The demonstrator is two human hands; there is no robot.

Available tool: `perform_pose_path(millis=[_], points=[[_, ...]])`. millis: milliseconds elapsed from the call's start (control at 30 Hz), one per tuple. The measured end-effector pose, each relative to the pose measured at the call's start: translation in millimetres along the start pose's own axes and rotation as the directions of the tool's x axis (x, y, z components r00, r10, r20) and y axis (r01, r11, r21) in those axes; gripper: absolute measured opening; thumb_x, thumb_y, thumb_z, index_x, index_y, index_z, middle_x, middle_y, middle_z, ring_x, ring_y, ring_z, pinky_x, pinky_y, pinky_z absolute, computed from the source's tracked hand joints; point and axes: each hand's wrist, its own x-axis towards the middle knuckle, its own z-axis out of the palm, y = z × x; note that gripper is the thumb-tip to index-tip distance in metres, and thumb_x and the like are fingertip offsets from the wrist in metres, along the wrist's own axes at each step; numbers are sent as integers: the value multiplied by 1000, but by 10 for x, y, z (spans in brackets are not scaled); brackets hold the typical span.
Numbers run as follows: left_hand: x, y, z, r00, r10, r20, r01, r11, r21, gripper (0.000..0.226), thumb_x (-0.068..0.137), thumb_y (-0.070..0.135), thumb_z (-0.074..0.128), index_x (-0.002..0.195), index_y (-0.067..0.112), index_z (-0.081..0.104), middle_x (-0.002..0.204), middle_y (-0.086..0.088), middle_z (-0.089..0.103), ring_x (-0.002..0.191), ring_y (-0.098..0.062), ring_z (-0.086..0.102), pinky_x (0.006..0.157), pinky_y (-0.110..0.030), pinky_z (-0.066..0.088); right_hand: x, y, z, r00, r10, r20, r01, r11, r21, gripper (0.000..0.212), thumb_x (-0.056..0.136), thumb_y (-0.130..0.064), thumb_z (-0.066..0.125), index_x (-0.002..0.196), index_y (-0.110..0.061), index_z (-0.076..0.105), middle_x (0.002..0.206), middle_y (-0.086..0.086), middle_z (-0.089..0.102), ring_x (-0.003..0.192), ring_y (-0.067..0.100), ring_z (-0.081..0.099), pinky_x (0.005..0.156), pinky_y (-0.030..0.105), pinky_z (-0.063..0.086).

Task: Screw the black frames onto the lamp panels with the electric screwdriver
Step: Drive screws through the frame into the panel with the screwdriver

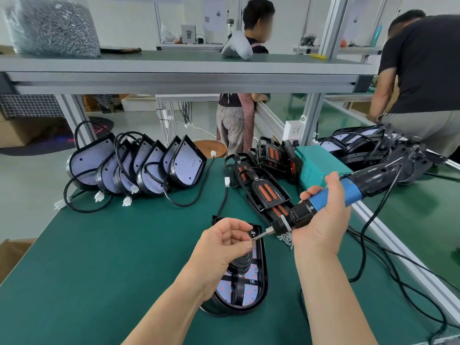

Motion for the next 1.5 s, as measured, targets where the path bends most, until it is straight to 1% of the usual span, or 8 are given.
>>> perform_pose_path(millis=[133, 333, 567, 733, 833, 967, 1167, 1500], points=[[-27, 15, 16, 999, 17, -41, -16, 1000, 26, 31, 82, -13, 69, 96, 14, 73, 81, 0, 69, 77, -12, 61, 77, -20, 53, -24, 15, -2, 1000, -11, 7, 11, 1000, -18, 23, 90, -36, 72, 104, -23, 59, 65, -4, 59, 57, 12, 58, 54, 21, 50], [-82, -53, 107, 978, 128, -166, -105, 985, 138, 38, 83, -10, 69, 86, 28, 73, 79, 5, 69, 77, -9, 61, 78, -22, 54, -77, 27, 41, 999, -44, -5, 43, 998, -45, 28, 88, -37, 72, 107, -21, 59, 65, -3, 60, 58, 14, 58, 58, 24, 52], [-106, -105, 165, 943, 208, -260, -153, 964, 219, 44, 83, -10, 69, 86, 34, 71, 79, 7, 69, 77, -8, 61, 77, -24, 53, -76, 45, 70, 996, -41, -77, 35, 996, -79, 18, 91, -33, 71, 103, -24, 61, 64, -3, 60, 58, 15, 59, 62, 28, 52], [-169, -136, 222, 881, 392, -264, -247, 859, 449, 47, 84, -9, 68, 87, 38, 67, 85, 13, 67, 80, -6, 62, 76, -10, 47, -64, 69, 68, 992, -43, -118, 32, 995, -94, 25, 90, -32, 72, 110, -21, 62, 62, -5, 62, 57, 13, 62, 62, 28, 54], [-178, -151, 251, 842, 468, -268, -281, 804, 524, 49, 84, -9, 68, 90, 40, 63, 86, 15, 66, 85, -11, 63, 78, -13, 48, -60, 88, 67, 990, -58, -131, 45, 994, -102, 40, 90, -33, 72, 123, -15, 60, 63, -5, 63, 58, 13, 63, 66, 30, 55], [-163, -161, 247, 823, 514, -243, -305, 760, 573, 57, 85, -8, 67, 94, 47, 58, 87, 12, 64, 87, -14, 61, 79, -16, 50, -39, 112, 61, 987, -44, -156, 28, 994, -103, 39, 90, -33, 73, 123, -17, 60, 62, -6, 64, 58, 13, 64, 63, 28, 55], [-153, -183, 184, 794, 587, -156, -344, 645, 682, 45, 83, -8, 69, 105, 31, 63, 86, 15, 61, 85, -10, 58, 79, -18, 48, -31, 145, 61, 988, -24, -155, 7, 994, -107, 34, 90, -32, 73, 119, -20, 62, 62, -6, 64, 58, 13, 64, 64, 29, 57], [-105, -181, 129, 835, 519, -183, -320, 729, 605, 61, 83, -1, 73, 97, 55, 53, 90, 17, 65, 91, -10, 61, 81, -10, 46, 3, 135, 134, 991, -33, -127, 21, 995, -94, 29, 89, -33, 74, 114, -23, 62, 61, -6, 63, 57, 13, 63, 62, 28, 56]])
